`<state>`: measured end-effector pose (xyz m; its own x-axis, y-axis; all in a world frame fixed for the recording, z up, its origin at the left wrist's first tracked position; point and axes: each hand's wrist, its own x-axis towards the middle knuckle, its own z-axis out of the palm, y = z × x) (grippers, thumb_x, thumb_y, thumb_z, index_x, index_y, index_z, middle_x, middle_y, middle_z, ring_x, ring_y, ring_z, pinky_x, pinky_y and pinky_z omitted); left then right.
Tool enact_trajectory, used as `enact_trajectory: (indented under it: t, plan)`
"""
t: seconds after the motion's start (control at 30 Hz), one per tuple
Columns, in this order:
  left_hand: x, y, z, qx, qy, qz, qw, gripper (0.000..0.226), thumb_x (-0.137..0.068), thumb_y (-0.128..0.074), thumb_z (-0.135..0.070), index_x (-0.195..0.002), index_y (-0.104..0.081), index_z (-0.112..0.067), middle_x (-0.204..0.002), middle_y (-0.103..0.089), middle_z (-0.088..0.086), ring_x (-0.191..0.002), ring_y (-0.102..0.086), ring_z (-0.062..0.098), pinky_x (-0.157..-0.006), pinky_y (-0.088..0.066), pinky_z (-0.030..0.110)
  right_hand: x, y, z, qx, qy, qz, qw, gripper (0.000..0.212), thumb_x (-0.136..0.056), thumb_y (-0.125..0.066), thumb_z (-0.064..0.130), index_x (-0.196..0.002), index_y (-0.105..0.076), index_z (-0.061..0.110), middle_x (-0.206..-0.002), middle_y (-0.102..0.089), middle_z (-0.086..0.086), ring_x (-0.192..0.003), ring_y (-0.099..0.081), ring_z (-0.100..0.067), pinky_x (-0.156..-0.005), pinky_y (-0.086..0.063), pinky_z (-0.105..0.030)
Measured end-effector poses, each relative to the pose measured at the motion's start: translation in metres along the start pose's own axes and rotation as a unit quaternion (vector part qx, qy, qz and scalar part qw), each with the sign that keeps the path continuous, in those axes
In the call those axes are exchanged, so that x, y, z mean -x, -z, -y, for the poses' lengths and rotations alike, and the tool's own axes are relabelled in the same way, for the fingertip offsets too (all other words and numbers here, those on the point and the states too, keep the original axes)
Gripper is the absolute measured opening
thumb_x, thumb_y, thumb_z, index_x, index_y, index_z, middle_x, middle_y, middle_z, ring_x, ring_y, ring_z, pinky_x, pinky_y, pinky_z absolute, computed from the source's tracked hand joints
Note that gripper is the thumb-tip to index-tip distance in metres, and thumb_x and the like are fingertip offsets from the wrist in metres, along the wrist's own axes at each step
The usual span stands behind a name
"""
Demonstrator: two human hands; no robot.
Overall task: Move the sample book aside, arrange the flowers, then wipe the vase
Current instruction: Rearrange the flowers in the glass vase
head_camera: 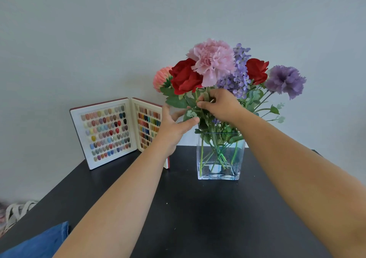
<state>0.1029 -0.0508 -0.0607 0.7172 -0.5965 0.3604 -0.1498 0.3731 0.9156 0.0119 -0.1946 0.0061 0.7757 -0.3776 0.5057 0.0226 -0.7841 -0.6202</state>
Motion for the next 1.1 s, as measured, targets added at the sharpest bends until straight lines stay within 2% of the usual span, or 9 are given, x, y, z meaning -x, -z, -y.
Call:
enact_trajectory:
  t: [0.13, 0.23, 0.3, 0.4, 0.6, 0.8, 0.97, 1.03, 1.1]
  plan:
    - [-0.004, -0.013, 0.007, -0.128, -0.006, 0.041, 0.991, 0.054, -0.073, -0.082, -0.007, -0.119, -0.057, -0.019, -0.110, -0.070, 0.006, -0.092, -0.070, 0.013, -0.086, -0.055, 0.033, -0.001, 0.003, -0.001, 0.007, 0.004, -0.006, 1.000, 0.006, -0.085, -0.070, 0.026, -0.083, -0.065, 0.027, -0.074, -0.063, 0.016, -0.064, -0.053, 0.007, -0.053, -0.036, -0.002]
    - [-0.006, -0.019, 0.008, -0.202, -0.033, 0.025, 0.978, 0.018, -0.081, -0.077, -0.017, -0.091, -0.063, -0.023, -0.080, -0.072, -0.005, -0.072, -0.067, 0.002, -0.069, -0.051, 0.021, -0.004, 0.007, 0.000, -0.020, 0.012, -0.008, 1.000, 0.013, -0.085, -0.071, 0.024, -0.079, -0.063, 0.031, -0.076, -0.065, 0.014, -0.065, -0.056, 0.001, -0.069, -0.049, -0.019]
    - [-0.008, -0.022, 0.009, -0.235, -0.042, 0.012, 0.971, 0.021, -0.082, -0.076, -0.025, -0.076, -0.056, -0.025, -0.068, -0.068, -0.007, -0.058, -0.059, 0.001, -0.058, -0.044, 0.019, -0.005, 0.010, 0.001, -0.051, 0.010, 0.000, 0.999, 0.014, -0.085, -0.072, 0.023, -0.079, -0.064, 0.033, -0.081, -0.069, 0.006, -0.068, -0.061, -0.007, -0.077, -0.056, -0.034]
    - [-0.008, -0.026, 0.008, -0.222, -0.041, 0.012, 0.974, 0.017, -0.090, -0.069, -0.023, -0.074, -0.062, -0.025, -0.063, -0.068, -0.007, -0.056, -0.058, 0.004, -0.065, -0.048, 0.028, -0.006, 0.010, 0.000, -0.057, -0.007, 0.004, 0.998, 0.010, -0.085, -0.072, 0.023, -0.082, -0.066, 0.031, -0.090, -0.073, -0.009, -0.074, -0.064, -0.018, -0.081, -0.056, -0.044]
    - [-0.017, -0.020, -0.009, -0.171, -0.031, -0.019, 0.985, 0.025, -0.093, -0.064, -0.022, -0.110, -0.068, -0.005, -0.063, -0.071, -0.003, -0.054, -0.062, 0.003, -0.057, -0.052, 0.016, -0.016, 0.012, -0.004, -0.049, -0.060, -0.057, 0.995, 0.008, -0.090, -0.065, 0.023, -0.082, -0.063, 0.024, -0.084, -0.071, -0.013, -0.056, -0.060, -0.016, -0.068, -0.059, -0.041]
    - [-0.020, -0.012, -0.005, -0.137, -0.025, -0.025, 0.990, 0.018, -0.088, -0.071, -0.017, -0.104, -0.070, -0.010, -0.084, -0.072, 0.007, -0.071, -0.068, 0.010, -0.069, -0.055, 0.019, -0.019, 0.003, -0.002, -0.033, -0.065, -0.055, 0.996, 0.002, -0.090, -0.063, 0.022, -0.089, -0.063, 0.020, -0.083, -0.069, -0.009, -0.067, -0.064, -0.024, -0.071, -0.058, -0.040]
    - [-0.020, -0.006, 0.011, -0.154, 0.000, -0.054, 0.987, 0.022, -0.088, -0.070, -0.016, -0.107, -0.070, -0.004, -0.079, -0.072, 0.007, -0.067, -0.066, 0.010, -0.073, -0.058, 0.027, -0.013, -0.008, 0.010, 0.078, -0.006, -0.010, 0.997, 0.013, -0.088, -0.066, 0.026, -0.094, -0.068, 0.014, -0.071, -0.061, -0.001, -0.065, -0.058, -0.018, -0.060, -0.046, -0.026]
    - [-0.020, -0.002, 0.014, -0.194, 0.003, -0.071, 0.978, 0.020, -0.087, -0.072, -0.024, -0.096, -0.073, -0.007, -0.074, -0.071, 0.008, -0.063, -0.064, 0.011, -0.077, -0.056, 0.036, -0.011, -0.010, 0.013, 0.085, -0.003, 0.005, 0.996, 0.013, -0.087, -0.068, 0.025, -0.093, -0.069, 0.014, -0.074, -0.063, -0.001, -0.067, -0.059, -0.019, -0.062, -0.050, -0.028]
    - [-0.018, -0.001, 0.013, -0.227, -0.012, -0.086, 0.970, 0.015, -0.084, -0.074, -0.031, -0.081, -0.072, -0.016, -0.071, -0.071, 0.002, -0.062, -0.066, 0.012, -0.073, -0.053, 0.033, -0.008, -0.012, 0.013, 0.090, -0.008, 0.020, 0.996, 0.016, -0.086, -0.069, 0.026, -0.096, -0.068, 0.014, -0.080, -0.066, -0.002, -0.070, -0.062, -0.020, -0.066, -0.053, -0.032]
